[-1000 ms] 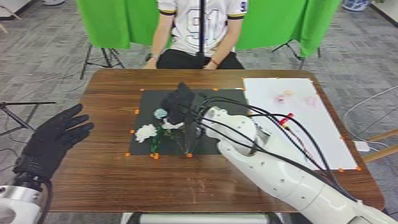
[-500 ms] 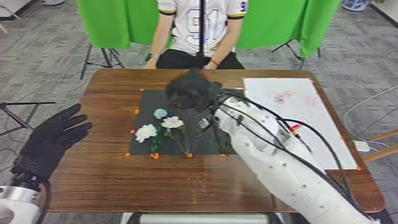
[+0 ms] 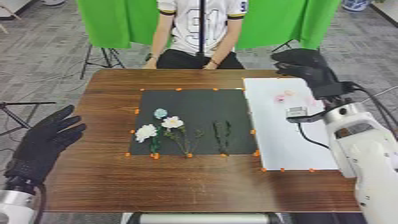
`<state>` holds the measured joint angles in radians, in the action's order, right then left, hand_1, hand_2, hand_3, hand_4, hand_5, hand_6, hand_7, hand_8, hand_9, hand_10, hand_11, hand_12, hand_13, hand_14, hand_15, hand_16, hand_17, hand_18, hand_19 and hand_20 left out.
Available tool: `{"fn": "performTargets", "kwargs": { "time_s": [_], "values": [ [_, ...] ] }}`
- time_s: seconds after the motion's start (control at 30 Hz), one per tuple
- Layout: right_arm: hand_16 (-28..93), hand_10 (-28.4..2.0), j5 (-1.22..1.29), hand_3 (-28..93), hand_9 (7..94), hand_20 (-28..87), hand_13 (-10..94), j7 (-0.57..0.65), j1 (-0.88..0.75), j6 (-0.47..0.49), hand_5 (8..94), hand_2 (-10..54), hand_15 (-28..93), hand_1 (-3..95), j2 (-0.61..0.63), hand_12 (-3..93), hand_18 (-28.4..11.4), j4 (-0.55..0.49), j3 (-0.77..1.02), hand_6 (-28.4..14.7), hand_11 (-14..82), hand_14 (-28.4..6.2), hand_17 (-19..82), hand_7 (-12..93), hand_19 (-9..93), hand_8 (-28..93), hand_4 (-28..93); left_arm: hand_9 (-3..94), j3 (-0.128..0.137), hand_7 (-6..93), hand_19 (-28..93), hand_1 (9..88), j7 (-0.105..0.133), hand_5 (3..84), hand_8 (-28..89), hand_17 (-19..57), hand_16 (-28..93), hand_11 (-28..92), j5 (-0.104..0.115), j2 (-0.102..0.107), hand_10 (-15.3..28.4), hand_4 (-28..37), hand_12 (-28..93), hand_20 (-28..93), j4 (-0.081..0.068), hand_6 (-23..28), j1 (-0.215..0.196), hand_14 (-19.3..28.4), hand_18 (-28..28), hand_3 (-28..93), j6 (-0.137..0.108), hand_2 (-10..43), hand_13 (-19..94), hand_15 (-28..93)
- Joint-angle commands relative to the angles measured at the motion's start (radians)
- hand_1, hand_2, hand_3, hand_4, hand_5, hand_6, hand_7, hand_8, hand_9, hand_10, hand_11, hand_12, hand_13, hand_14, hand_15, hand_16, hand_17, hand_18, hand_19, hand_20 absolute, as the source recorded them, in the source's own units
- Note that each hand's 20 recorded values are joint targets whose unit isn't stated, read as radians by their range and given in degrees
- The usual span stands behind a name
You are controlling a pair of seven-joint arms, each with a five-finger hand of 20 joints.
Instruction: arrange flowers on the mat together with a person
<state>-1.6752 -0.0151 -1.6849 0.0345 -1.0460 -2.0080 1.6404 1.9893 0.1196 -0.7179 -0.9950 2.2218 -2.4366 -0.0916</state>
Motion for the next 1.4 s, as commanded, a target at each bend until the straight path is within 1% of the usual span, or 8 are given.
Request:
{"fn": "performTargets", "kwargs": {
  "time_s": [0.03,0.27,0.6,0.77,0.87,1.0,1.2,1.4],
  "values": [
    [24,-13.9,0.648,85,50.3,36,43,0.009,-0.382,-0.024,50.0,0.2,41,27.3,-0.098,25.9,-19.3,-0.037,0.211,-2.6,23.9,-11.1,16,25,54,-12,-21,30.0,0.035,16.0,48,26.5,0.002,33.4,-8,-7.2,2,20,0.005,-0.004,12.9,-24.3,20,15,0.003,4.3,-0.008,15.7,23.2,71,-0.008,0.5,25,33],
    [24,-13.9,0.608,86,48.8,36,41,0.029,-0.476,0.063,49.0,-0.8,40,26.5,-0.169,26.0,-19.4,-0.063,0.275,-2.7,23.5,-11.3,15,25,54,-12,-22,30.0,0.052,15.9,48,26.4,0.010,33.5,-8,-7.2,2,20,0.028,-0.007,12.9,-24.2,19,15,0.004,4.4,-0.003,15.7,23.2,71,0.003,0.5,25,33],
    [24,-14.2,0.575,85,48.3,35,41,0.029,-0.494,0.110,48.2,-1.0,40,25.8,-0.223,26.1,-19.5,-0.079,0.299,-3.1,22.9,-11.5,15,24,54,-12,-22,30.1,0.040,15.6,48,26.3,0.016,33.9,-8,-7.2,2,20,0.022,-0.028,13.0,-24.1,19,15,0.007,4.6,0.004,15.8,23.3,71,0.002,0.5,25,33],
    [24,-14.3,0.579,85,48.2,35,41,0.007,-0.490,0.105,48.0,-0.9,40,25.6,-0.230,26.1,-19.6,-0.093,0.302,-3.0,22.8,-11.6,14,24,54,-12,-22,30.1,0.034,15.5,48,26.3,0.011,33.9,-8,-7.2,2,20,0.018,-0.035,13.0,-24.2,19,15,0.007,4.6,0.018,15.7,23.3,71,0.011,0.4,25,33],
    [24,-14.2,0.570,85,48.2,35,41,0.019,-0.432,-0.022,47.9,-0.9,40,25.4,-0.170,26.1,-19.7,-0.100,0.198,-2.9,22.9,-11.6,14,24,54,-12,-22,30.0,0.023,15.6,48,26.1,0.027,34.1,-8,-7.2,2,20,0.019,-0.043,12.9,-24.2,19,15,0.008,4.7,0.016,15.7,23.2,71,0.004,0.3,25,33],
    [24,-14.2,0.576,86,48.2,35,41,-0.007,-0.472,0.019,47.9,-0.9,40,25.1,-0.203,26.1,-19.6,-0.113,0.269,-2.9,22.9,-11.7,14,24,54,-12,-22,30.1,0.006,15.8,48,26.3,0.019,34.5,-8,-7.2,2,20,0.018,-0.030,12.9,-24.3,19,15,0.000,4.8,0.040,15.7,23.1,71,0.012,0.2,25,33],
    [24,-14.2,0.573,86,48.2,35,41,-0.003,-0.493,0.052,48.0,-0.8,41,25.2,-0.222,26.2,-19.6,-0.111,0.298,-2.9,23.1,-11.7,14,25,54,-12,-22,30.0,0.013,15.8,48,26.4,0.012,34.4,-8,-7.2,2,20,0.016,-0.044,12.9,-24.2,20,15,0.007,4.7,0.017,15.7,23.1,71,0.007,0.3,25,33],
    [24,-14.3,0.580,86,48.3,35,41,-0.007,-0.517,0.093,48.0,-0.9,40,25.2,-0.260,26.2,-19.6,-0.103,0.336,-2.8,23.2,-11.6,14,25,54,-12,-22,30.1,0.010,15.9,48,26.4,0.015,34.3,-8,-7.1,3,20,0.022,-0.036,12.9,-24.1,20,15,0.003,4.7,0.010,15.6,23.1,71,-0.004,0.3,25,33]
  ]
}}
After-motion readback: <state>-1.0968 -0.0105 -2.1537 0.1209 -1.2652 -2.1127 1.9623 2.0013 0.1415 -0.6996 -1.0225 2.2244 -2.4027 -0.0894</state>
